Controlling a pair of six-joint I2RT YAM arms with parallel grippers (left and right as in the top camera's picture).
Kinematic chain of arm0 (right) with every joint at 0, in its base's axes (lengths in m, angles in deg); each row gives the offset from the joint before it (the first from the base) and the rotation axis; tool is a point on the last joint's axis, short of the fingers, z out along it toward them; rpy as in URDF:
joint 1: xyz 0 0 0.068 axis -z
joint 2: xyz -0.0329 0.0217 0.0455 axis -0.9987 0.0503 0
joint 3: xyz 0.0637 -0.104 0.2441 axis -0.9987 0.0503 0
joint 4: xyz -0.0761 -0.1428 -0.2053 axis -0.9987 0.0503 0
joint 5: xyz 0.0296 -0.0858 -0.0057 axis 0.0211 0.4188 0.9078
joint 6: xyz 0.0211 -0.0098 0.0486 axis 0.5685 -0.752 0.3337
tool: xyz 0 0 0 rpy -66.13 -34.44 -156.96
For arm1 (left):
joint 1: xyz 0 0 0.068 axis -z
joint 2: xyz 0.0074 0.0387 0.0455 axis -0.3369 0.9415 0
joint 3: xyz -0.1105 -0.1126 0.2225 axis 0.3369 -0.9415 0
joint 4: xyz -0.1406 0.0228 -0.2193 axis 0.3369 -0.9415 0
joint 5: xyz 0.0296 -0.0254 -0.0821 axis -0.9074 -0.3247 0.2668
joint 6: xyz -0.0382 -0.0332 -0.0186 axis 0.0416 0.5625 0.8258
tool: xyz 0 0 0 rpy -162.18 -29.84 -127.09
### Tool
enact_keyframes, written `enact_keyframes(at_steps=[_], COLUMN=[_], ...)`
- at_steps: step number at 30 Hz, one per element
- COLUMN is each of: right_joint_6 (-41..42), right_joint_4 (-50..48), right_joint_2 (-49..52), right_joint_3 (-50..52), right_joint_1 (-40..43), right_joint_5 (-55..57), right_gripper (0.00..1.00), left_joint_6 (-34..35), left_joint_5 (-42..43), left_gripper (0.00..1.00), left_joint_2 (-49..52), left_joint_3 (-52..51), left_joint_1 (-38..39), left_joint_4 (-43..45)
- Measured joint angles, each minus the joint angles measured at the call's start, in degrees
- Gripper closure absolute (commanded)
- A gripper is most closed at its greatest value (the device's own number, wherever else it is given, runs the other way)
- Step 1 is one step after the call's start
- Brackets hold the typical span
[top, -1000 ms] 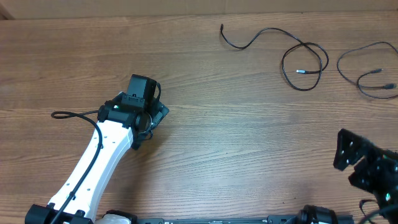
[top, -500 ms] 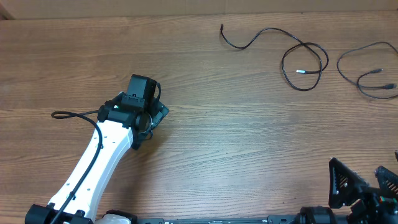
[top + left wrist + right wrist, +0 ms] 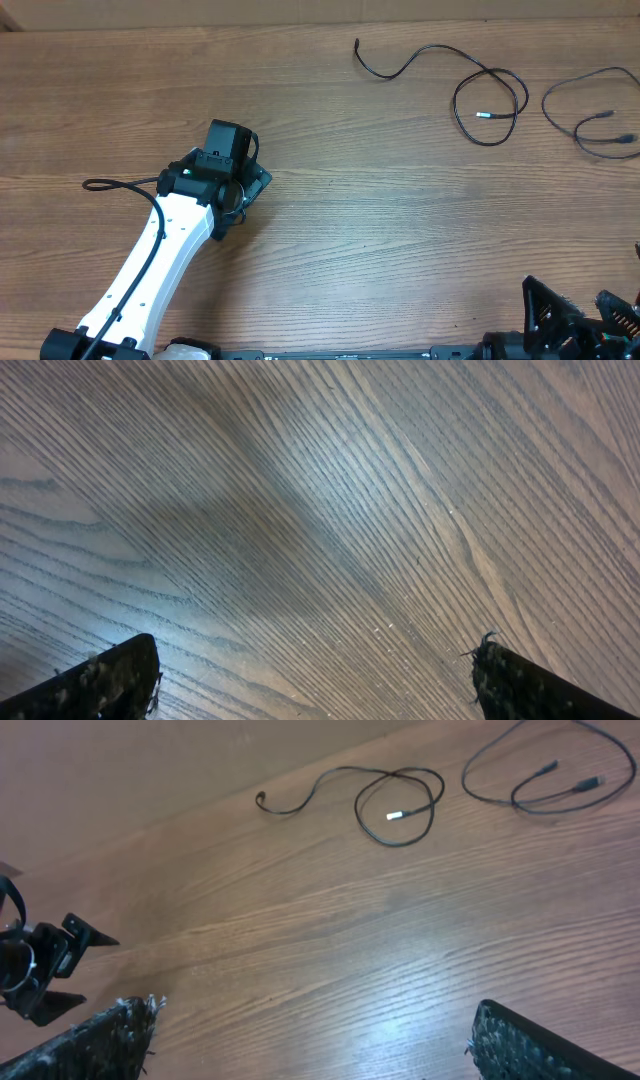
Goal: Untangle cables
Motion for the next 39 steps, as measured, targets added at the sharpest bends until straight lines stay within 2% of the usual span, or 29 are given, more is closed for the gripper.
enact_keyframes(at_steps=[24, 33, 39], right_joint_6=[0.02, -0.26, -0.35], right_joint_4=[0.09, -13.11, -19.50], right_joint_2=[-0.07, -0.48, -4.66], right_joint_3=[0.09, 2.62, 9.84], right_joint_1=[-0.02, -0.02, -0.02], right_joint_5=[0.04, 0.76, 0.83], right_gripper=[0.00, 0.00, 0.00], left_joint_6=[0.02, 0.00, 0.00], left_joint_5=[0.00, 0.00, 0.00], left_gripper=[0.00, 0.00, 0.00], left_joint_2=[0.00, 0.00, 0.00], left_joint_3=[0.00, 0.00, 0.00], left_joint_1=[0.00, 0.00, 0.00], left_joint_4=[0.04, 0.00, 0.02])
